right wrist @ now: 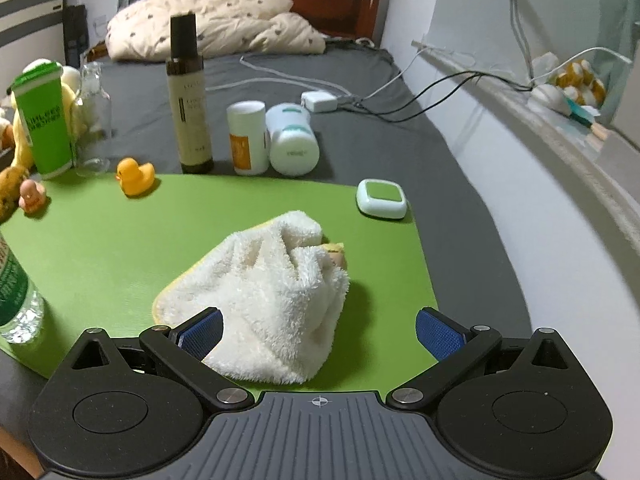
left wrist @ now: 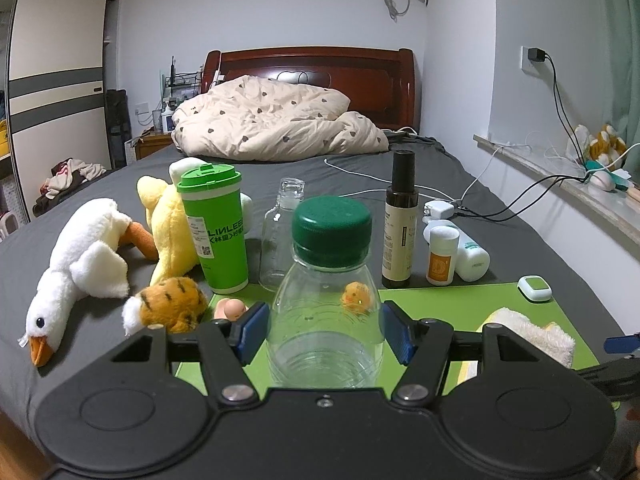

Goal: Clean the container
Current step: 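Hold the bottle with the left gripper while the right gripper approaches the white towel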

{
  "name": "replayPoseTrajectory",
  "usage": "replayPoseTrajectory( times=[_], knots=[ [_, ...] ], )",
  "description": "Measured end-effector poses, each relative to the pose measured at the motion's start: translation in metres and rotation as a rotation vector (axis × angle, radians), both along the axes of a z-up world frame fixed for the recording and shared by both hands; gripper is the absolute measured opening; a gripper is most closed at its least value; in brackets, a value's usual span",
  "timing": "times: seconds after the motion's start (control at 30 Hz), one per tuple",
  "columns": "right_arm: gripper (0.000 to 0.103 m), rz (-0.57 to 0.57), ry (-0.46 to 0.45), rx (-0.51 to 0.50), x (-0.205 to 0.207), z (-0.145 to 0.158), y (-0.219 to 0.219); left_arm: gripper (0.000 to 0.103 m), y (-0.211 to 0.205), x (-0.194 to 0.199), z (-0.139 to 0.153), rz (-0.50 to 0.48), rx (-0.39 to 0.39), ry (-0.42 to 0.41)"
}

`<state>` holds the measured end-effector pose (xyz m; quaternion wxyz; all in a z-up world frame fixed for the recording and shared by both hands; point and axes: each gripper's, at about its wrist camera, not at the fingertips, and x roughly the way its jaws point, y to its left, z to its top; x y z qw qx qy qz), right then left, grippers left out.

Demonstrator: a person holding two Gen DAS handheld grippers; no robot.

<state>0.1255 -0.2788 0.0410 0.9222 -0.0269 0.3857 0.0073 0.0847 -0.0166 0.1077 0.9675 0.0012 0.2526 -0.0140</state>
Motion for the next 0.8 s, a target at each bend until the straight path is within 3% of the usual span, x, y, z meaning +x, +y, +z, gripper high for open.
replayPoseTrajectory(
  times=[0.4, 0.57, 0.8],
  knots=[
    [0.103, 0.054, 0.089, 0.02, 0.037, -0.017, -0.014, 0.06, 0.001, 0.004, 0.001, -0.011, 0.008, -0.005],
    [0.103, 0.08, 0.103, 0.144, 0.043, -0.016, -0.029, 0.06, 0.001, 0.006, 0.001, -0.014, 0.005, -0.007],
    [0.103, 0.072, 0.094, 0.119, 0.041, -0.02, -0.037, 0.06, -0.001, 0.012, 0.0, -0.02, 0.018, -0.002]
  ],
)
